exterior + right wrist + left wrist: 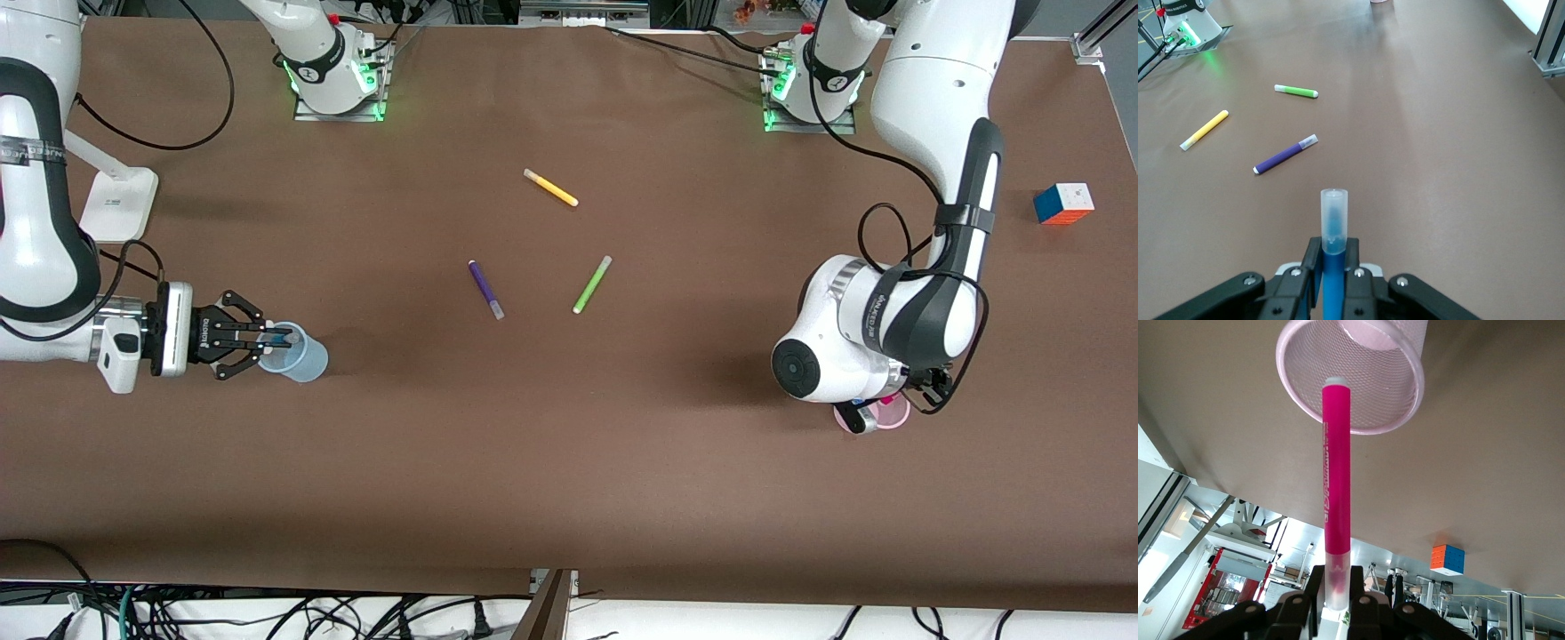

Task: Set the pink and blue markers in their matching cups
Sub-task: 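Drop the pink marker into the pink cup while the right gripper drops blue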

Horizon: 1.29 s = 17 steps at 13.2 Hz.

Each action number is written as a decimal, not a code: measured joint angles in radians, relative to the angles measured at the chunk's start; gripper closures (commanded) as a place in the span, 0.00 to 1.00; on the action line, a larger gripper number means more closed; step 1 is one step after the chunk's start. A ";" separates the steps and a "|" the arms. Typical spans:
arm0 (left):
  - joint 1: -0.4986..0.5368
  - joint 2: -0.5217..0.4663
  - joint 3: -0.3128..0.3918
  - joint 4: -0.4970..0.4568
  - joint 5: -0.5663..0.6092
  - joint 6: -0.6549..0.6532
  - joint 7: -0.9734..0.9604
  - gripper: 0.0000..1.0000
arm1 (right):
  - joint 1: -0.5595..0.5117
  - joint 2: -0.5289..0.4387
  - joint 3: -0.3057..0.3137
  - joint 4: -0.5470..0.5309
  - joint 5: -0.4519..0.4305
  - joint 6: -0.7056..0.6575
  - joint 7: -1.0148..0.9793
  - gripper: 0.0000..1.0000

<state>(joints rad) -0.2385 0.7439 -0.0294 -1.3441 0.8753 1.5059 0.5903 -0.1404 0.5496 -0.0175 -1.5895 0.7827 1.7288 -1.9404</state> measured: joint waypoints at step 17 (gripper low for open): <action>0.211 -0.264 0.010 0.036 -0.706 -0.033 -0.125 0.00 | -0.037 0.058 0.004 0.129 -0.005 -0.078 0.252 0.00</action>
<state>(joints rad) -0.0272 0.4802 -0.0196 -1.3086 0.1690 1.4728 0.4649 -0.1770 0.6078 -0.0133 -1.4605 0.7781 1.6511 -1.6883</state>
